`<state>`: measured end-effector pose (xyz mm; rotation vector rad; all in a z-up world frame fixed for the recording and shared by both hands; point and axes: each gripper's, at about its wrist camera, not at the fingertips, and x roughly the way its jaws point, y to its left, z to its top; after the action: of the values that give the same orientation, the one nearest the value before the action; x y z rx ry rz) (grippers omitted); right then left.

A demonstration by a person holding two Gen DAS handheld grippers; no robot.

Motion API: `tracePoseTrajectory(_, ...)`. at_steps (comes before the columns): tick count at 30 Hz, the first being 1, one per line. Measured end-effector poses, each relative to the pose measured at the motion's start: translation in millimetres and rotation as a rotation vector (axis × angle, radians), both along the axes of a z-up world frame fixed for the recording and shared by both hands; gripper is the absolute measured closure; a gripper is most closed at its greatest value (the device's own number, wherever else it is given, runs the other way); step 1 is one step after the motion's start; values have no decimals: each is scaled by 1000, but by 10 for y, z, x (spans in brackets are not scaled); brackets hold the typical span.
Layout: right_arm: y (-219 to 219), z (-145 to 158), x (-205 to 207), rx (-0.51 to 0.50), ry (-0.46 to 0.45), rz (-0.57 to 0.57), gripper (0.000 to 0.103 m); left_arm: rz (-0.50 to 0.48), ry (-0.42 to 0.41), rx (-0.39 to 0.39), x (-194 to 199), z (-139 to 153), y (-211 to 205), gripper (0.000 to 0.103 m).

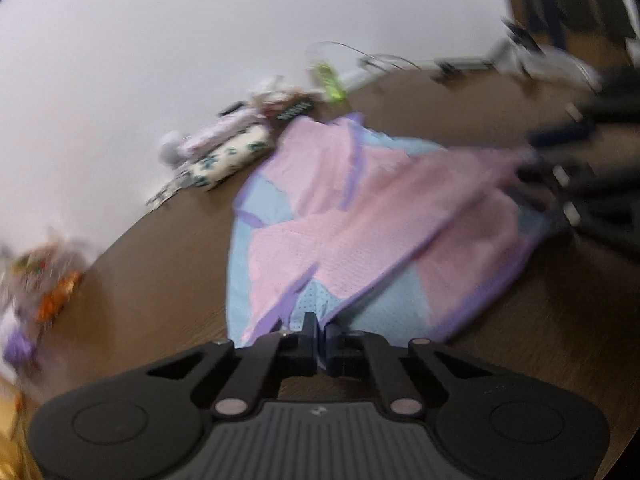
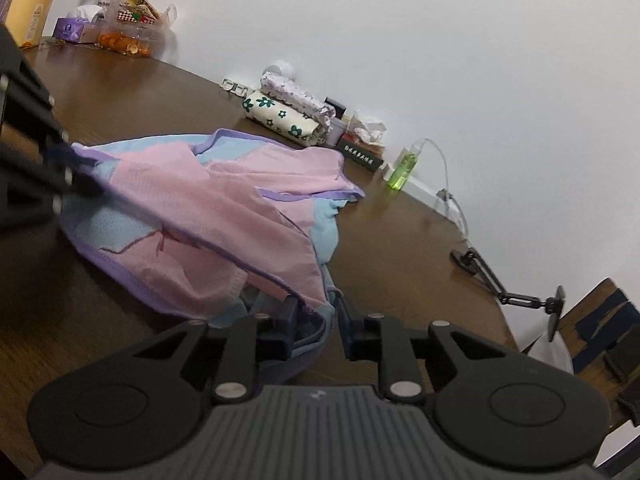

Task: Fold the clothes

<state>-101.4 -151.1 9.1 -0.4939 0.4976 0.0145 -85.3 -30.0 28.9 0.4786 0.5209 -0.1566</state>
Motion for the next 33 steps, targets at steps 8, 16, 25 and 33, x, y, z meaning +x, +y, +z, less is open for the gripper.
tracePoseTrajectory(8,121,26,-269,-33,-48,27,79,72,-111,-47,-172,249,56,102)
tracePoseTrajectory(16,290,376,-661,-236,-290,74,72,54,-324,-106,-733,890,113,102)
tracePoseTrajectory(25,22,1381,-996,-65,-411,120,102,-12,-582,-148,-1277,1641,130,102)
tracePoseTrajectory(33,-232,3002,-1587,-96,-865,192,102,-198,-686,-440,-1539,3083,642,102)
